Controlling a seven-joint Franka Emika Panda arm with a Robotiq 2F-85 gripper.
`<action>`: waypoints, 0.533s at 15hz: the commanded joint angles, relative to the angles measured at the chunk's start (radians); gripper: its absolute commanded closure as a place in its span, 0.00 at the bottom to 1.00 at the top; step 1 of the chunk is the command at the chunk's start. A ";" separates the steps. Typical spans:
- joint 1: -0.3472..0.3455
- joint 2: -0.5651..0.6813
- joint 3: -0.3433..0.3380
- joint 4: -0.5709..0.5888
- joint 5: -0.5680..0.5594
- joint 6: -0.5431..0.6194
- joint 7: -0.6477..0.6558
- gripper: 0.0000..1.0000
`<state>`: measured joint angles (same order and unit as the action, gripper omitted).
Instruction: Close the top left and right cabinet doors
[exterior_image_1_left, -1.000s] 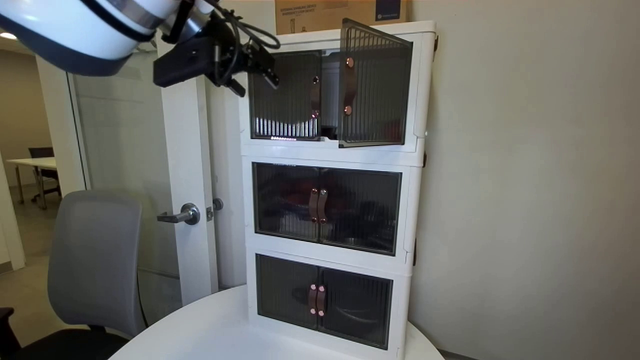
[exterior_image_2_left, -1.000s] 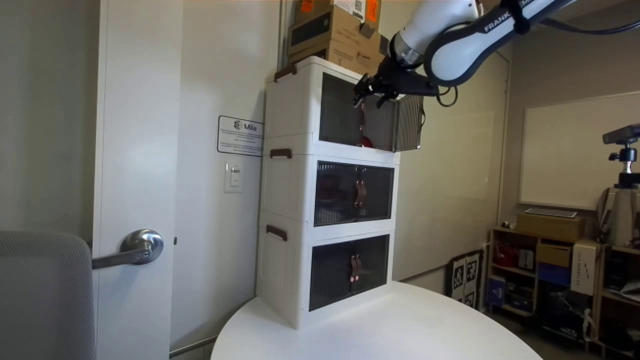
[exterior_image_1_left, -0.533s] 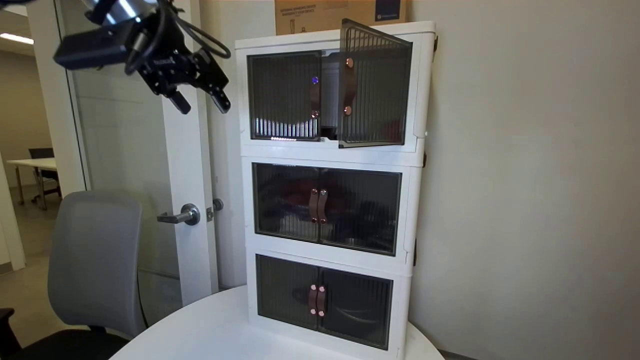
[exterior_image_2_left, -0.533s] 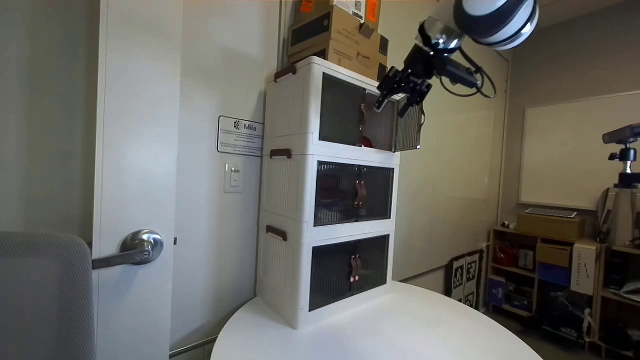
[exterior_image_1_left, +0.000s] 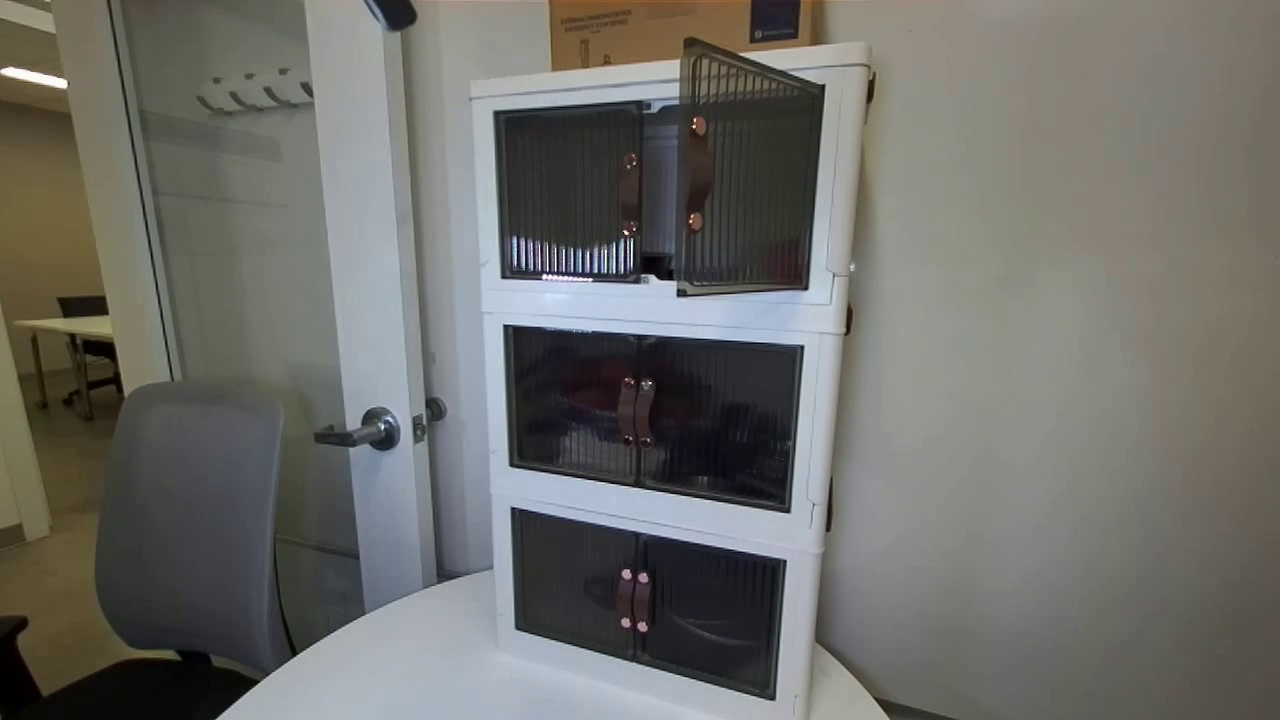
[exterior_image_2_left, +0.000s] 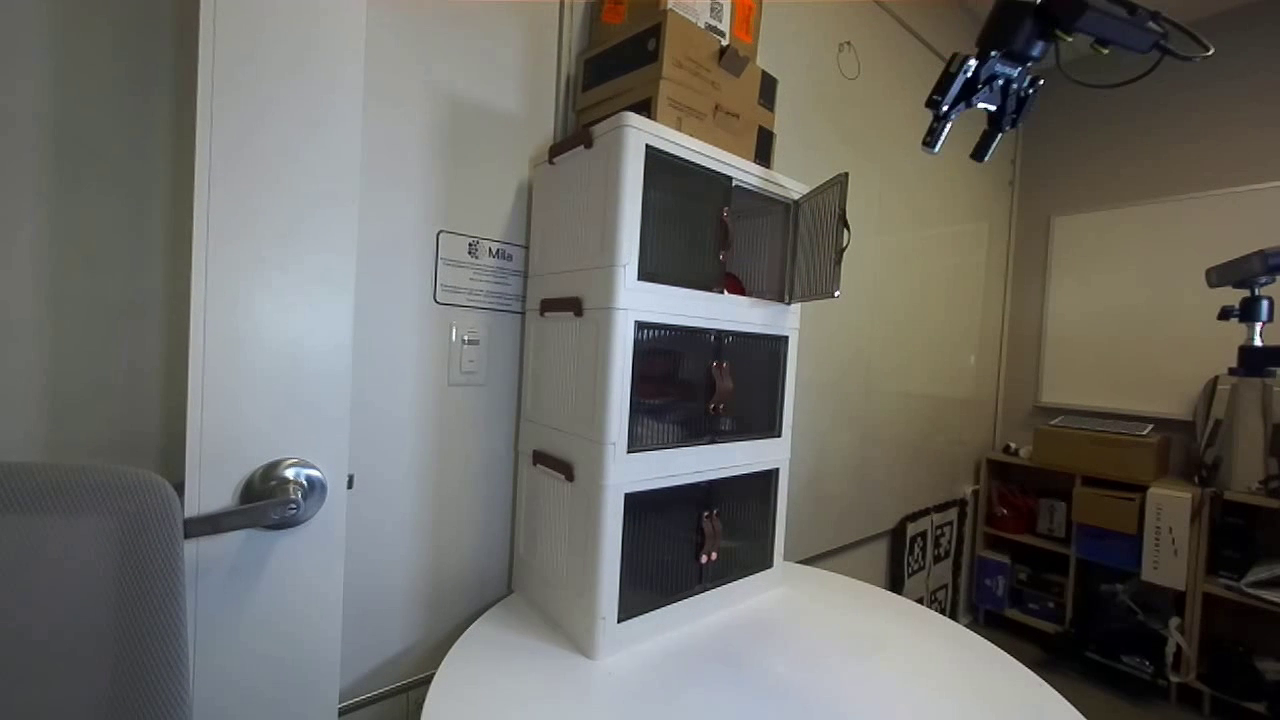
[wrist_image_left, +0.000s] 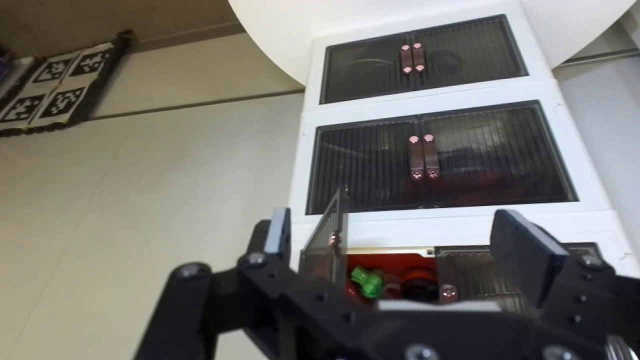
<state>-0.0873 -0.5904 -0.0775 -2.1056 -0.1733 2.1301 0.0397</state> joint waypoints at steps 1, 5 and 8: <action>-0.021 0.048 -0.050 0.101 -0.002 -0.083 -0.110 0.00; -0.023 0.137 -0.104 0.161 0.005 -0.027 -0.191 0.00; -0.019 0.223 -0.111 0.205 -0.002 0.047 -0.234 0.00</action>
<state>-0.1105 -0.4683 -0.1823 -1.9788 -0.1731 2.1266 -0.1437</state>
